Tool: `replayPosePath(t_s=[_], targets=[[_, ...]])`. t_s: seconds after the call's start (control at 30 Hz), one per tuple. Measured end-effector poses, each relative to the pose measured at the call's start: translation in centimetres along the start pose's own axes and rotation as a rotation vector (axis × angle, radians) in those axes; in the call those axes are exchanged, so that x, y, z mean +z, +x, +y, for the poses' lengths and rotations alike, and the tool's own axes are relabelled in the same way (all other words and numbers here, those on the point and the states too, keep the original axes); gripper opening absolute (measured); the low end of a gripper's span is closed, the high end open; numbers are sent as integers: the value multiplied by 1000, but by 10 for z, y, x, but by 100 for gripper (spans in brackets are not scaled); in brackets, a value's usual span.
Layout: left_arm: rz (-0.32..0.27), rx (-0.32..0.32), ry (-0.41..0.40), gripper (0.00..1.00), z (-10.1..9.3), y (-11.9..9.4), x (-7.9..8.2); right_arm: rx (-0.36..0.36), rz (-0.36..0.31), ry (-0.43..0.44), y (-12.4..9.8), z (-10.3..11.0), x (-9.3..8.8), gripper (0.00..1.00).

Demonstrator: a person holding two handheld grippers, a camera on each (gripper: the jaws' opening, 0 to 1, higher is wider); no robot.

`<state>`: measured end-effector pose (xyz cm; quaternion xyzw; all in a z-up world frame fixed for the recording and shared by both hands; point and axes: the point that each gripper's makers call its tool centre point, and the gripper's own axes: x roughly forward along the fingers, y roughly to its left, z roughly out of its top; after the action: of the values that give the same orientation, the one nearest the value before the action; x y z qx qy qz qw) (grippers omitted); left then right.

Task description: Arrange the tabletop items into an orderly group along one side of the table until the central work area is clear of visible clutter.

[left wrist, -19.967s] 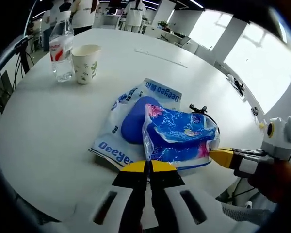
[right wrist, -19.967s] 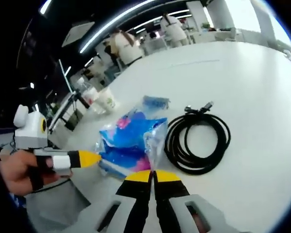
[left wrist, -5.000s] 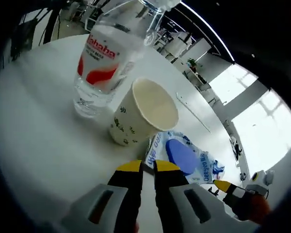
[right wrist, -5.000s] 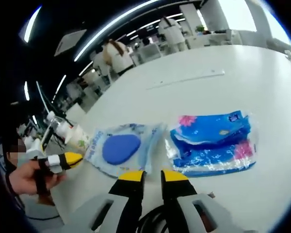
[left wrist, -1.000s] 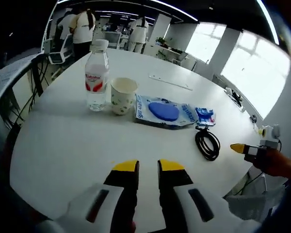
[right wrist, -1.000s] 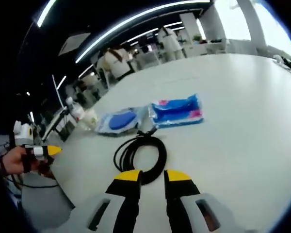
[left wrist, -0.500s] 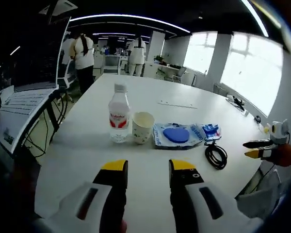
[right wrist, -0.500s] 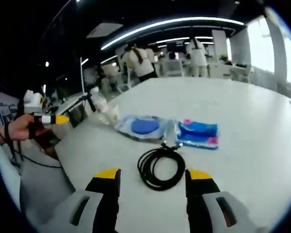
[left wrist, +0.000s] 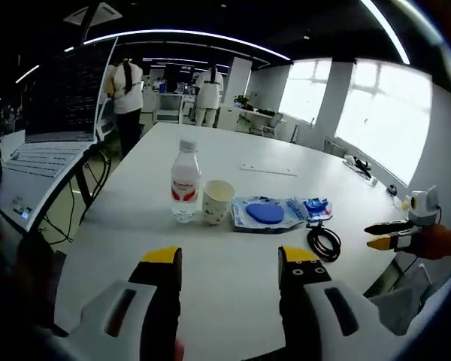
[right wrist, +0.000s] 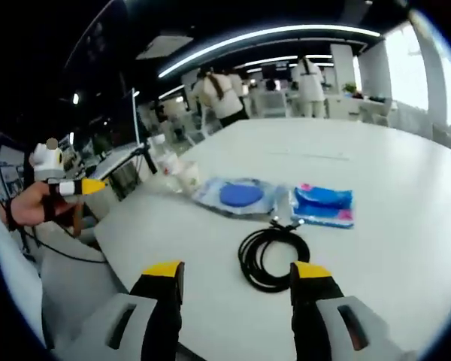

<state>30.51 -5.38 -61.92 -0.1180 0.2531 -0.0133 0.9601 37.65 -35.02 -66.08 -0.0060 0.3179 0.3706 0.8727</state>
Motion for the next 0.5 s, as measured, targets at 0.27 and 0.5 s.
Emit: replayPosePath(t_s=[0.27, 0.5], targets=[[26, -21, 1, 56, 3, -5, -9, 12, 28, -4, -3, 6, -7, 59], [14, -24, -8, 56, 9, -5, -4, 2, 23, 19, -2, 7, -13, 58]])
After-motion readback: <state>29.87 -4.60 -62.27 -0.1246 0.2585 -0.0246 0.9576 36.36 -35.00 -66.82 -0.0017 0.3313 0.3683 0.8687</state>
